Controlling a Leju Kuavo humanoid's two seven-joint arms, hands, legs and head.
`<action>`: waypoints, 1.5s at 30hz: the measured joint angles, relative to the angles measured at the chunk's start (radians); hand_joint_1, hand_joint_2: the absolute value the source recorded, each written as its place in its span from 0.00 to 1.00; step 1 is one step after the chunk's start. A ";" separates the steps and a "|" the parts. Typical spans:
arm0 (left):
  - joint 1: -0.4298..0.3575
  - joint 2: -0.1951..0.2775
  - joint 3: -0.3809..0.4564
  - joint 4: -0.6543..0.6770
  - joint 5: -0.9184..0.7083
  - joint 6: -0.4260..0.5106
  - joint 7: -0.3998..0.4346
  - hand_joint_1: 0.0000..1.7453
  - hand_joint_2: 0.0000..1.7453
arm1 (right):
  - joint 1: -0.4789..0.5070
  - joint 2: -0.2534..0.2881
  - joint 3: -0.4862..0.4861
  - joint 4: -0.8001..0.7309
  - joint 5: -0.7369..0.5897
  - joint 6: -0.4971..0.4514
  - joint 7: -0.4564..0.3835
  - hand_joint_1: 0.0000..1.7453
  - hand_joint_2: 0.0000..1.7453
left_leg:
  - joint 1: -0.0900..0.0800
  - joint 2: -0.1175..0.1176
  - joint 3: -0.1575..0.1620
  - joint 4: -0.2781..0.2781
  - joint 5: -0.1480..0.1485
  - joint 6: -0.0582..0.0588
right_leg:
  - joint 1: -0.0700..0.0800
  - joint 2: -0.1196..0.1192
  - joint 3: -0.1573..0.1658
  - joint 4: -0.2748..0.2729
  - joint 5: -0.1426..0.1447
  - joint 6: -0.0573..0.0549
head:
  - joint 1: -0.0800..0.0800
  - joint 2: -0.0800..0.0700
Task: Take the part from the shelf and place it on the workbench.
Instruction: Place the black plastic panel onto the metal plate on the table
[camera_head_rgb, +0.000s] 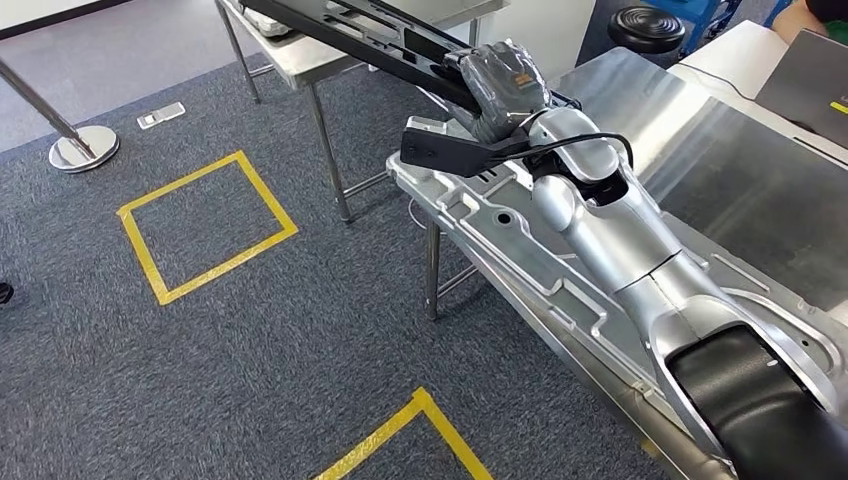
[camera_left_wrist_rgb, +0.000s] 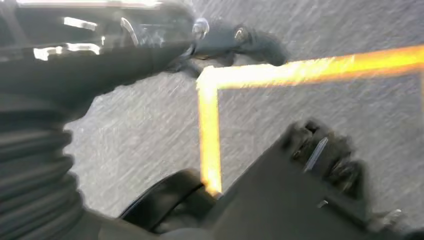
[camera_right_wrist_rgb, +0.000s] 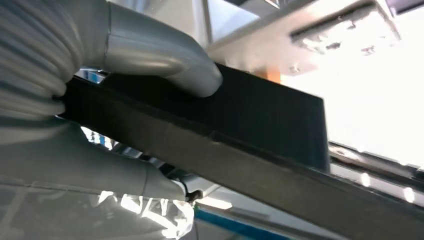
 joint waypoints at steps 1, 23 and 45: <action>-0.001 0.000 0.000 0.000 0.001 -0.001 -0.002 0.00 1.00 | 0.000 0.001 0.000 0.000 0.001 0.000 0.000 0.96 1.00 | 0.003 0.001 -0.008 -0.044 -0.002 -0.003 | -0.003 0.000 0.028 0.001 -0.020 0.003 | -0.004 0.000; -0.002 0.003 0.000 -0.001 0.005 0.002 -0.017 0.00 1.00 | 0.005 -0.008 -0.013 -0.008 -0.022 -0.001 0.002 0.96 1.00 | 0.004 -0.004 0.028 -0.269 0.301 0.012 | -0.006 0.007 -0.051 0.019 -0.003 0.039 | 0.024 0.000; 0.004 0.003 0.000 0.000 0.005 0.004 -0.016 0.00 1.00 | 0.026 -0.008 -0.029 -0.040 -0.045 -0.006 0.005 0.96 1.00 | 0.020 0.017 0.083 -0.264 0.249 0.025 | -0.017 0.012 -0.172 0.295 -0.129 0.064 | 0.020 0.000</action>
